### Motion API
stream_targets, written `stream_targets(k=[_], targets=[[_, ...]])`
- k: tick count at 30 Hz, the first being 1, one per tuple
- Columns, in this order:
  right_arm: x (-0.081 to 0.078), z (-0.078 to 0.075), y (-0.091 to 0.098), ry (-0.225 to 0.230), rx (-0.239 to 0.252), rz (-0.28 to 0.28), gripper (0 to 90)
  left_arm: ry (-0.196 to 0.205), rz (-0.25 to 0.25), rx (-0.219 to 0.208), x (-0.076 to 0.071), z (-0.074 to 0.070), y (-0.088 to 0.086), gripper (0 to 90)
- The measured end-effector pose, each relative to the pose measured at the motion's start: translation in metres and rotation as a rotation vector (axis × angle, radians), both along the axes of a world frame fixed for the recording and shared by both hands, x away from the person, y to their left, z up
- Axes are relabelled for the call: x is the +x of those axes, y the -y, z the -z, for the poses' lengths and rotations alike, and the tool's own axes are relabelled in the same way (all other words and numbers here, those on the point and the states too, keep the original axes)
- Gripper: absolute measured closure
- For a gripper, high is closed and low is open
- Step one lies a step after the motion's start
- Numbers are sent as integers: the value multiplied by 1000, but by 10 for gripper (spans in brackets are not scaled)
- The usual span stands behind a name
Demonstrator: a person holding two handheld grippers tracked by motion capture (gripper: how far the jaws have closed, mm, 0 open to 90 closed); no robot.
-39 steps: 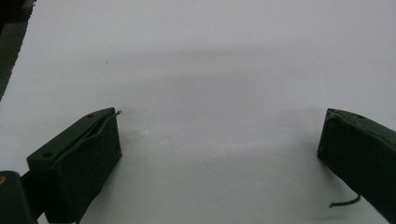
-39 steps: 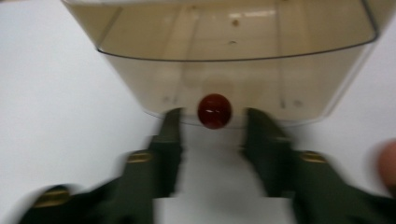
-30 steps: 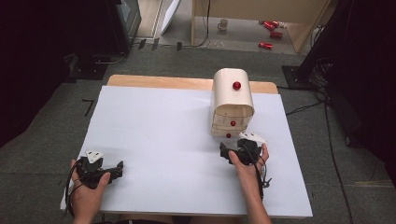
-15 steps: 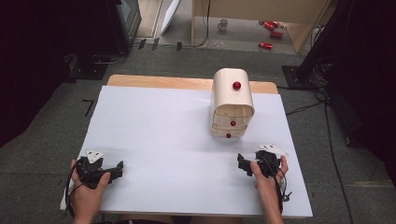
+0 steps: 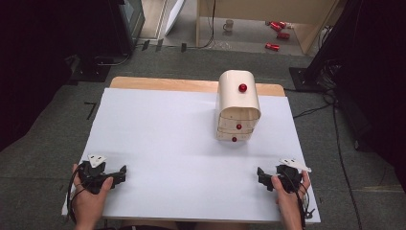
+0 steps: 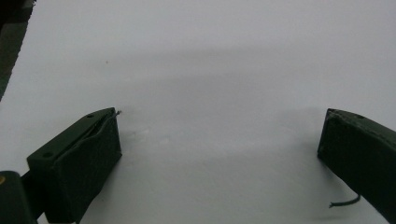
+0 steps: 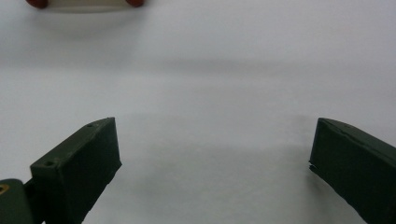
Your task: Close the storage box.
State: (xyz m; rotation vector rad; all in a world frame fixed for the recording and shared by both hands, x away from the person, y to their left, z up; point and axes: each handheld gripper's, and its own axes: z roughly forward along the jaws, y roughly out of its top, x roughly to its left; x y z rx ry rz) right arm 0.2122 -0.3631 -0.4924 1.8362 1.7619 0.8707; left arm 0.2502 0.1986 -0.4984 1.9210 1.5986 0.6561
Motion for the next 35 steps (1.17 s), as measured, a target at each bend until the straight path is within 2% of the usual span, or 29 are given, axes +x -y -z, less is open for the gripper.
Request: stream_targets(k=[3, 11, 17, 20, 21, 22, 23, 35], targets=[[-4, 0, 6, 1, -16, 7, 14, 0, 0, 0, 0, 0, 0, 0], [-16, 1, 25, -9, -19, 30, 14, 0, 0, 1, 0, 0, 0, 0], [-24, 3, 37, -9, -33, 11, 15, 0, 0, 0, 0, 0, 0, 0], [-25, 6, 38, -11, -44, -14, 15, 0, 0, 0, 0, 0, 0, 0], [-26, 8, 36, 2, -72, -32, 15, 0, 0, 0, 0, 0, 0, 0], [-26, 8, 36, 2, -72, -32, 15, 0, 0, 0, 0, 0, 0, 0], [-27, 12, 33, 14, -119, -52, 6, 0, 0, 0, 0, 0, 0, 0], [-27, 13, 33, 25, -119, -52, 5, 0, 0, 0, 0, 0, 0, 0]])
